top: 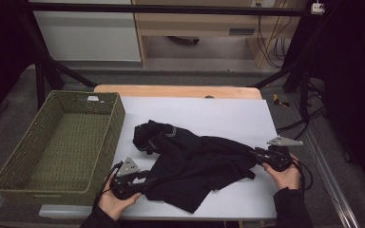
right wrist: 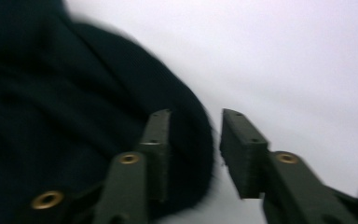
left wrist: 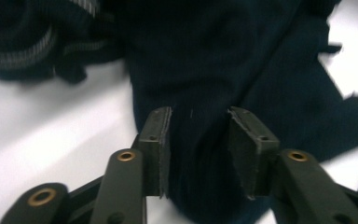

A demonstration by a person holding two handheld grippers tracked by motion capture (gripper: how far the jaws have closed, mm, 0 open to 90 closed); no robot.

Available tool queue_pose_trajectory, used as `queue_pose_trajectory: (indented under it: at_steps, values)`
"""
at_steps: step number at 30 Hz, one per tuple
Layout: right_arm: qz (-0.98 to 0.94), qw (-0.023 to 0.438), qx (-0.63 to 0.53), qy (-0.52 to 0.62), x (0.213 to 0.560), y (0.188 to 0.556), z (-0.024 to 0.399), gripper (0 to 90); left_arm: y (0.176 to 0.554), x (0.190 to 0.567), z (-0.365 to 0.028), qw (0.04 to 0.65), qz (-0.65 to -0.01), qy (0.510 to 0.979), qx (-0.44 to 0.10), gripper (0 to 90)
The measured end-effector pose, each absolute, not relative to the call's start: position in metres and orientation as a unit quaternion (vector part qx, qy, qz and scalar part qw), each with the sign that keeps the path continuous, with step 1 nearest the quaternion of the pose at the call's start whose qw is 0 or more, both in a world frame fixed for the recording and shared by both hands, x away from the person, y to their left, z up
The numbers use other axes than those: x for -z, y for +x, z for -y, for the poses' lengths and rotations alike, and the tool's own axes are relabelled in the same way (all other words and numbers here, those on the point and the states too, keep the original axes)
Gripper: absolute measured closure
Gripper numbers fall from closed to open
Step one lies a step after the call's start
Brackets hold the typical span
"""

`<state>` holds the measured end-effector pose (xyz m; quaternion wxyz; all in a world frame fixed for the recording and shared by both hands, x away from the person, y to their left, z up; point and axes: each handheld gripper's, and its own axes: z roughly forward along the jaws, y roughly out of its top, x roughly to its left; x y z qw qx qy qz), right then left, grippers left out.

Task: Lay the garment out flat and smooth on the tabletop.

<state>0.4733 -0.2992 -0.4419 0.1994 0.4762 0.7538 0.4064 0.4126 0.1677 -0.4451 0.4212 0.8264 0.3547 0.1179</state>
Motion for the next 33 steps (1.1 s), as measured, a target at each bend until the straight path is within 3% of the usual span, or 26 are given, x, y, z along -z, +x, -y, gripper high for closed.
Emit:
queue_pose_trajectory:
  at_steps: [5,10,18,23,24,27,31,33]
  values:
    - [-0.770,0.212,-0.418,0.433,0.430,0.481,0.269,42.9,0.430,0.448,-0.141,0.414,-0.345,0.833,-0.124,45.2]
    - [-0.784,0.209,-0.422,0.404,0.429,0.493,0.239,36.3,0.452,0.462,-0.124,0.403,-0.351,0.840,-0.092,46.9]
    - [-0.800,0.209,-0.423,0.370,0.422,0.513,0.204,30.0,0.457,0.471,-0.123,0.381,-0.339,0.857,-0.073,81.0]
    - [-0.825,0.189,-0.390,0.363,0.440,0.528,0.180,29.0,0.455,0.469,-0.125,0.373,-0.337,0.861,-0.073,86.3]
    - [-0.829,0.186,-0.384,0.363,0.445,0.530,0.177,29.8,0.454,0.468,-0.126,0.372,-0.335,0.862,-0.072,86.5]
    - [-0.841,0.179,-0.363,0.360,0.457,0.534,0.170,46.1,0.452,0.463,-0.130,0.373,-0.333,0.863,-0.075,86.8]
    - [-0.849,0.172,-0.339,0.366,0.461,0.533,0.169,80.5,0.447,0.455,-0.139,0.378,-0.331,0.861,-0.082,86.9]
    - [-0.846,0.179,-0.335,0.375,0.456,0.530,0.172,83.8,0.443,0.451,-0.144,0.382,-0.332,0.858,-0.086,86.8]
